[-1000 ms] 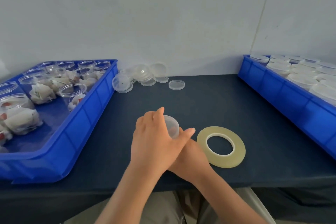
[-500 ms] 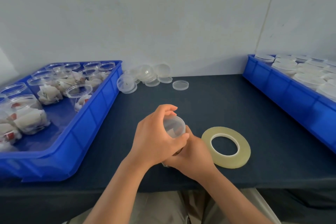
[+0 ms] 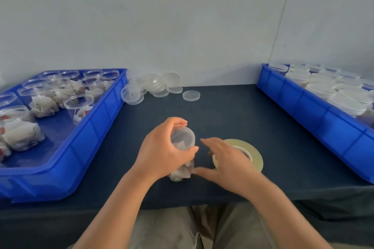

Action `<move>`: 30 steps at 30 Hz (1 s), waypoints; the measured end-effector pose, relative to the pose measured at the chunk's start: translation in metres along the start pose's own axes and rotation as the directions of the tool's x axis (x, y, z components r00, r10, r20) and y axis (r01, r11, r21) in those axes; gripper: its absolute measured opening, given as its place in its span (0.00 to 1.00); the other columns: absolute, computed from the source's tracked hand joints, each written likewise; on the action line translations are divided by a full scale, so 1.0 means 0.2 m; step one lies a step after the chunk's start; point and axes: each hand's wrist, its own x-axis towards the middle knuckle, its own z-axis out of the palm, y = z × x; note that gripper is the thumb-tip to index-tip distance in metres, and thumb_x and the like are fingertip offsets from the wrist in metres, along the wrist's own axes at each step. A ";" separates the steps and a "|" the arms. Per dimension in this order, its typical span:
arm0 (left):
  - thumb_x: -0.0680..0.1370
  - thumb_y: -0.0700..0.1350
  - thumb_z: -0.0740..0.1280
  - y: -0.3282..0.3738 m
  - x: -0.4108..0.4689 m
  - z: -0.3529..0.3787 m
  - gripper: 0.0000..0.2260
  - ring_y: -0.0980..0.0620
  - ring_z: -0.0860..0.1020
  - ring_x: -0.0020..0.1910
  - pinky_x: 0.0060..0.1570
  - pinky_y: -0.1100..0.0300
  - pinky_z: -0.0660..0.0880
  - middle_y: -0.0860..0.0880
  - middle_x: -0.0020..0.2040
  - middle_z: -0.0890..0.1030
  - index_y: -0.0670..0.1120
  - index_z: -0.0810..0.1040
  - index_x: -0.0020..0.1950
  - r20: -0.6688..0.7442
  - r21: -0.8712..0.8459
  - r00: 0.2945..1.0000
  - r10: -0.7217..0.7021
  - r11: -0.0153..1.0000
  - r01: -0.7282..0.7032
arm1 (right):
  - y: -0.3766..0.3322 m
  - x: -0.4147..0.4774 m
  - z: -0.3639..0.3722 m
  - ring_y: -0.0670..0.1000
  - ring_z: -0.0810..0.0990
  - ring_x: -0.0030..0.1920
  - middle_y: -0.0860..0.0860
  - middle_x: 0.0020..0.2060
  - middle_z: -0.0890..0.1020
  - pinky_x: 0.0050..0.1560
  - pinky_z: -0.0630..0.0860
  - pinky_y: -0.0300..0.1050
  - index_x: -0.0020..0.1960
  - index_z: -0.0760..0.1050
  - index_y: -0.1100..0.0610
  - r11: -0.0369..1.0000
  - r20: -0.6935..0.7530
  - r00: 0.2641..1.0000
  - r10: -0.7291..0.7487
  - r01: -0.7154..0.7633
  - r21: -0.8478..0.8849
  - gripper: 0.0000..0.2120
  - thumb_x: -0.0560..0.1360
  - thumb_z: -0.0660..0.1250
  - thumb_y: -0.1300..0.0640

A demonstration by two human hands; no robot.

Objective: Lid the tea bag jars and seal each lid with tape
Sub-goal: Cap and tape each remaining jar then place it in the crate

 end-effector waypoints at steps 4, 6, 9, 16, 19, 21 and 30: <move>0.66 0.69 0.73 -0.01 0.02 0.00 0.30 0.70 0.74 0.64 0.57 0.72 0.69 0.73 0.64 0.75 0.67 0.72 0.66 0.025 -0.017 1.000 0.013 1.000 -0.013 | 0.23 -0.13 -0.09 0.44 0.73 0.73 0.38 0.76 0.71 0.69 0.72 0.44 0.75 0.72 0.42 0.958 0.090 0.990 0.109 -0.081 -0.275 0.35 0.75 0.63 0.24; 0.65 0.70 0.75 -0.02 0.04 -0.01 0.32 0.70 0.73 0.66 0.62 0.67 0.72 0.73 0.65 0.75 0.66 0.73 0.67 0.060 -0.038 0.998 0.026 0.999 -0.024 | 0.27 -0.17 -0.08 0.44 0.80 0.56 0.40 0.64 0.80 0.56 0.79 0.43 0.60 0.77 0.42 0.943 0.071 0.994 0.078 -0.050 -0.329 0.23 0.78 0.60 0.27; 0.65 0.72 0.78 -0.01 0.05 -0.02 0.36 0.66 0.70 0.72 0.73 0.54 0.70 0.69 0.69 0.75 0.63 0.75 0.70 0.082 0.005 0.992 0.096 0.995 -0.097 | 0.27 -0.19 -0.07 0.45 0.80 0.46 0.41 0.54 0.83 0.48 0.80 0.46 0.51 0.73 0.42 0.949 0.020 0.997 0.072 -0.063 -0.310 0.18 0.79 0.58 0.28; 0.78 0.63 0.70 0.11 -0.04 0.03 0.21 0.47 0.73 0.74 0.81 0.37 0.56 0.52 0.68 0.80 0.51 0.86 0.63 -0.132 0.344 0.871 0.474 0.846 -0.408 | 0.18 -0.22 -0.15 0.45 0.78 0.41 0.37 0.43 0.81 0.33 0.70 0.40 0.45 0.71 0.41 0.962 -0.194 0.967 0.164 -0.113 0.249 0.22 0.69 0.61 0.23; 0.81 0.61 0.68 0.17 -0.11 0.08 0.19 0.51 0.74 0.73 0.83 0.42 0.55 0.56 0.66 0.81 0.51 0.85 0.65 -0.081 0.265 0.905 0.418 0.884 -0.385 | 0.11 -0.24 -0.16 0.46 0.78 0.41 0.39 0.42 0.81 0.35 0.72 0.37 0.46 0.71 0.40 0.941 -0.238 0.965 0.113 -0.027 0.338 0.20 0.70 0.64 0.25; 0.81 0.59 0.67 0.20 -0.12 0.09 0.17 0.54 0.76 0.68 0.82 0.44 0.57 0.58 0.63 0.82 0.52 0.85 0.64 -0.093 0.221 0.912 0.400 0.901 -0.373 | 0.08 -0.25 -0.16 0.47 0.77 0.39 0.41 0.40 0.82 0.38 0.72 0.38 0.45 0.71 0.41 0.928 -0.256 0.963 0.086 0.016 0.371 0.18 0.71 0.66 0.27; 0.82 0.55 0.67 0.27 -0.16 0.07 0.08 0.58 0.81 0.56 0.58 0.62 0.75 0.63 0.52 0.83 0.54 0.85 0.51 -0.210 -0.062 0.962 0.173 0.980 -0.189 | 0.01 -0.27 -0.13 0.51 0.77 0.38 0.46 0.38 0.80 0.37 0.73 0.46 0.44 0.72 0.46 0.922 -0.293 0.955 0.055 0.064 0.382 0.22 0.71 0.68 0.27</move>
